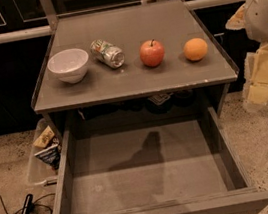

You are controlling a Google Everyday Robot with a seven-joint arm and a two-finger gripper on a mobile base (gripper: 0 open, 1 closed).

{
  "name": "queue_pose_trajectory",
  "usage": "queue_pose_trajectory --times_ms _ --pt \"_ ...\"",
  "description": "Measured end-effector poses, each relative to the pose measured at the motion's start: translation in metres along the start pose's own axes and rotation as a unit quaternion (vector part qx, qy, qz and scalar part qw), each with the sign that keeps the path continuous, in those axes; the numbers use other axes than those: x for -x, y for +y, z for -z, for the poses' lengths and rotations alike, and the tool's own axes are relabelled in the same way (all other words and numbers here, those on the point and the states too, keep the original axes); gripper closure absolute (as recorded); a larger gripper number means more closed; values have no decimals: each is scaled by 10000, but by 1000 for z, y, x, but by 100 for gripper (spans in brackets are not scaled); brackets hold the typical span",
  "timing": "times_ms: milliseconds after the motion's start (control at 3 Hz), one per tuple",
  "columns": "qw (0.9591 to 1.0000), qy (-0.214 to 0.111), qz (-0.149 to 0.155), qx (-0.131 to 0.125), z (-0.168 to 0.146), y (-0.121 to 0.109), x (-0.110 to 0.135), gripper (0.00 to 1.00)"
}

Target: Place apple into top drawer

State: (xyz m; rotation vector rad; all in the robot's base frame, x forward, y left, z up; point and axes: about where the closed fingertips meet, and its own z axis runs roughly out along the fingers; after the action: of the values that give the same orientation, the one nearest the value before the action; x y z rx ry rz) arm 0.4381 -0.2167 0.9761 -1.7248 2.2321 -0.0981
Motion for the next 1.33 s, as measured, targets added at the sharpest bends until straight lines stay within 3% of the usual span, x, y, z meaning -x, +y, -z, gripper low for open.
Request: queue_pose_trajectory --times_ms 333,667,1333 --pt "10000 0 1 0 0 0 0 0" --pt "9997 -101 213 -20 -6 -9 12 0" --pt "9959 -293 729 -436 -39 -58 42 0"
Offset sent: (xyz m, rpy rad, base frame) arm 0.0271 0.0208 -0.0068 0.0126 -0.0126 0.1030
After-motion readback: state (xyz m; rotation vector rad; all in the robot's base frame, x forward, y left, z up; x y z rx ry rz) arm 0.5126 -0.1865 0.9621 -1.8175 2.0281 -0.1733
